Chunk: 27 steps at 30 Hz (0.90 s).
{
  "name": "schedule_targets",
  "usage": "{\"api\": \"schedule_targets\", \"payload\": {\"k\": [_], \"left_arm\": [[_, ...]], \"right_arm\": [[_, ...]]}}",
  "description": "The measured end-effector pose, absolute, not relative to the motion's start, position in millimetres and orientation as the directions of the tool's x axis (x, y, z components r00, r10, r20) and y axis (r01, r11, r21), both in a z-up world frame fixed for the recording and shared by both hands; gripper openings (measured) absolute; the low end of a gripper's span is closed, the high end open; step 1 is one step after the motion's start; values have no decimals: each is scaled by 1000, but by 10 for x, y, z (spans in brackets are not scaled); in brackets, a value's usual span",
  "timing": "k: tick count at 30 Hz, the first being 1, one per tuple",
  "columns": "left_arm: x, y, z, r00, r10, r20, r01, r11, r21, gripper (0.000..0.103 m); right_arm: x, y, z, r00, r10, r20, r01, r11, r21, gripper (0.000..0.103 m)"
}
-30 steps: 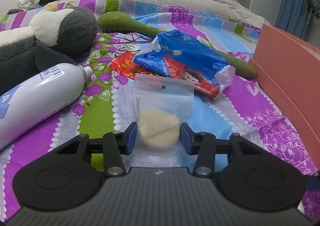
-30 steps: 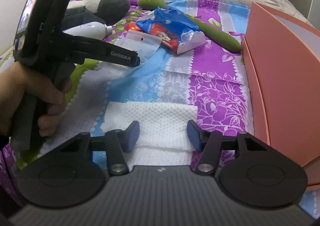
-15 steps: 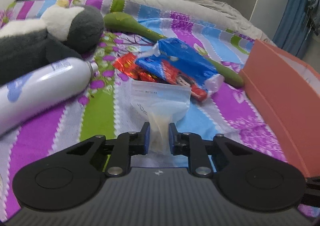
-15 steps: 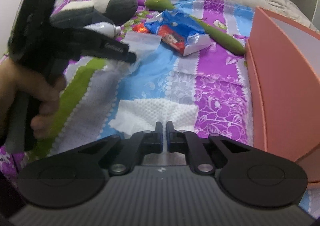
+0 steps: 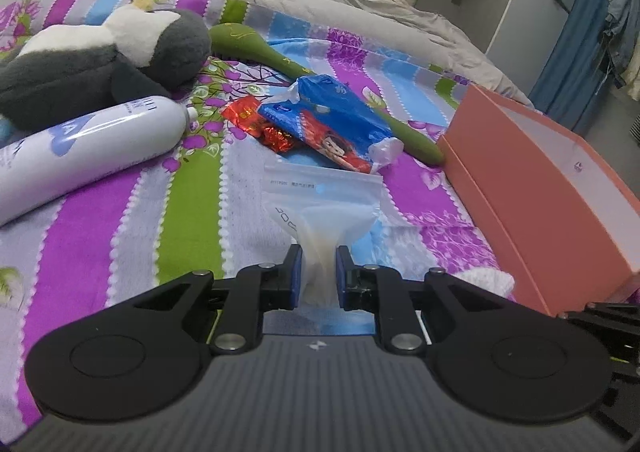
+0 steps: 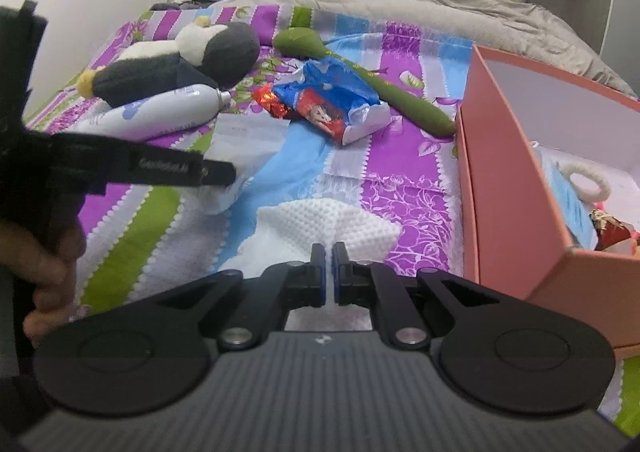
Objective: Organize soft objects
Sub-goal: 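Carry the towel in the right tool while the left tool carries the bag to the pink box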
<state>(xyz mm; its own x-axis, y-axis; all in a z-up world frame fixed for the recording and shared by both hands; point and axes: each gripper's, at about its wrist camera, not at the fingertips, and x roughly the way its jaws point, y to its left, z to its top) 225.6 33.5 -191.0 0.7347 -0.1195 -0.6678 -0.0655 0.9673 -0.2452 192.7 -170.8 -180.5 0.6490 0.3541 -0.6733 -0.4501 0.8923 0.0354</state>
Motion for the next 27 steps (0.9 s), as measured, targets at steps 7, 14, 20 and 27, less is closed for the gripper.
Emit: {"api": "schedule_targets", "payload": {"k": [7,14,20,27], "left_arm": [[1955,249,-1659,743,-117,-659,-73,965,-252,20],[1763,189,-1234,768,-108,-631,-68,966,-248,20],[1613,39,-770,791,-129,-599,-32,968,-250,20],[1581,-273,-305,795,-162,-584,28,973,-231,20]], "right_arm": [[1773,-1768,-1616,677,354,-645,-437,899,34,7],[1694,-1871,-1310,715,346,-608,-420,907,22,7],[1612,-1960,-923,748,354,-561,-414,910,22,7],[1556,-2115,-418,789,360,-498,-409,912,11,7]]}}
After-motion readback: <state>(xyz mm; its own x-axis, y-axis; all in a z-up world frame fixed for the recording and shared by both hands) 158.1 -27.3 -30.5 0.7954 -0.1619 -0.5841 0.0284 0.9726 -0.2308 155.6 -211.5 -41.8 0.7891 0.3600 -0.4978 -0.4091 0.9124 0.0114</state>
